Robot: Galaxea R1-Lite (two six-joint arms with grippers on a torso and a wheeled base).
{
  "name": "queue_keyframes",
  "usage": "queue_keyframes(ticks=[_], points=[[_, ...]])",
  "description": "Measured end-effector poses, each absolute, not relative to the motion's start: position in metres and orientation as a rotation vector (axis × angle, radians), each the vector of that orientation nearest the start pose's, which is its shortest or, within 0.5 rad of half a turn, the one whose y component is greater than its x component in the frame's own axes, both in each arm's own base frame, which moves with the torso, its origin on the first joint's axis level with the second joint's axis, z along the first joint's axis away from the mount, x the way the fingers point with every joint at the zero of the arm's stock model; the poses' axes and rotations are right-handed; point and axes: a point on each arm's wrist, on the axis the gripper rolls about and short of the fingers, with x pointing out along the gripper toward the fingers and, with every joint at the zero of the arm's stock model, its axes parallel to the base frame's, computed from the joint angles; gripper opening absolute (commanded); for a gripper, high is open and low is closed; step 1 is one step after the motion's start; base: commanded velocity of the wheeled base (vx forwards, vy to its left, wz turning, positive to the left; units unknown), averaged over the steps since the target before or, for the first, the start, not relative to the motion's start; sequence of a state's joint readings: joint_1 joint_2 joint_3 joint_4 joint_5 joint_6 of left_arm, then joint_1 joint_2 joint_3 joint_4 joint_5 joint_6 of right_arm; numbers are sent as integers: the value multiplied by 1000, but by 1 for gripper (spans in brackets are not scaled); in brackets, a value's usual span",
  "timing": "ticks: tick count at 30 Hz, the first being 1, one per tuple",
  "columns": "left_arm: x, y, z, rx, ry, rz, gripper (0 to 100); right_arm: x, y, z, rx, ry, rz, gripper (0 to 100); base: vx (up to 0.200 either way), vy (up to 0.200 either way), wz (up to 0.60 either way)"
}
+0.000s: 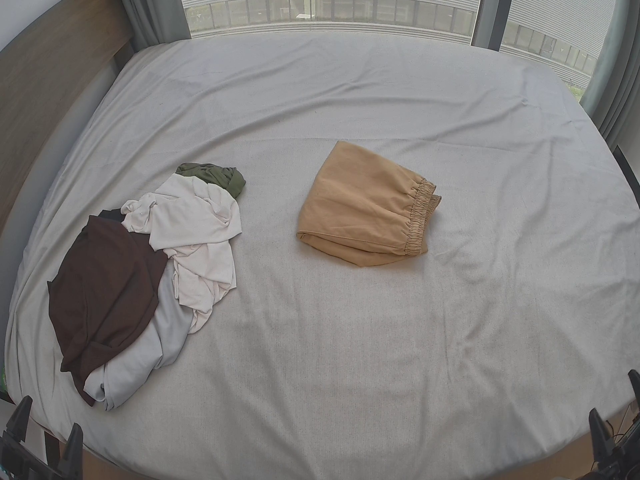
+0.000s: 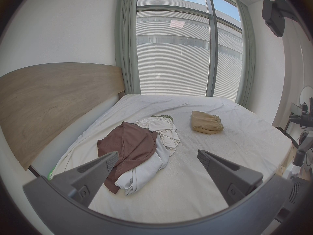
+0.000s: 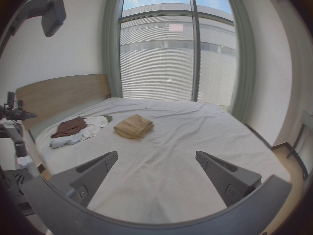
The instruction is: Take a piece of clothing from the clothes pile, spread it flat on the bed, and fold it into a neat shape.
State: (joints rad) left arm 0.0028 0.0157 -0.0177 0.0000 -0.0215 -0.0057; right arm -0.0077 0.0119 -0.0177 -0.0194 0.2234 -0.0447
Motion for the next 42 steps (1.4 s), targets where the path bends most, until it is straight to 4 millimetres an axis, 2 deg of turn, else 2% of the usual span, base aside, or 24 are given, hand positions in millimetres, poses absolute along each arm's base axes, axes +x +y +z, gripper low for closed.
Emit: queue_keyframes(ticks=[4,11,16,30,42], points=[[-23,0,81,-8,-2,-17,100,-24,5,80,-12,10,219,100,0,0,0],[-23,0,81,-16,-2,-15,100,-23,1,84,78,-30,1,100,0,0,0],[-23,0,81,-13,-3,-16,100,-23,-1,83,52,-28,-65,100,0,0,0],[-23,-1,81,0,-4,-23,100,-22,0,81,3,9,18,100,0,0,0],[-23,-1,81,3,-4,-24,100,-23,1,81,4,0,12,100,0,0,0]])
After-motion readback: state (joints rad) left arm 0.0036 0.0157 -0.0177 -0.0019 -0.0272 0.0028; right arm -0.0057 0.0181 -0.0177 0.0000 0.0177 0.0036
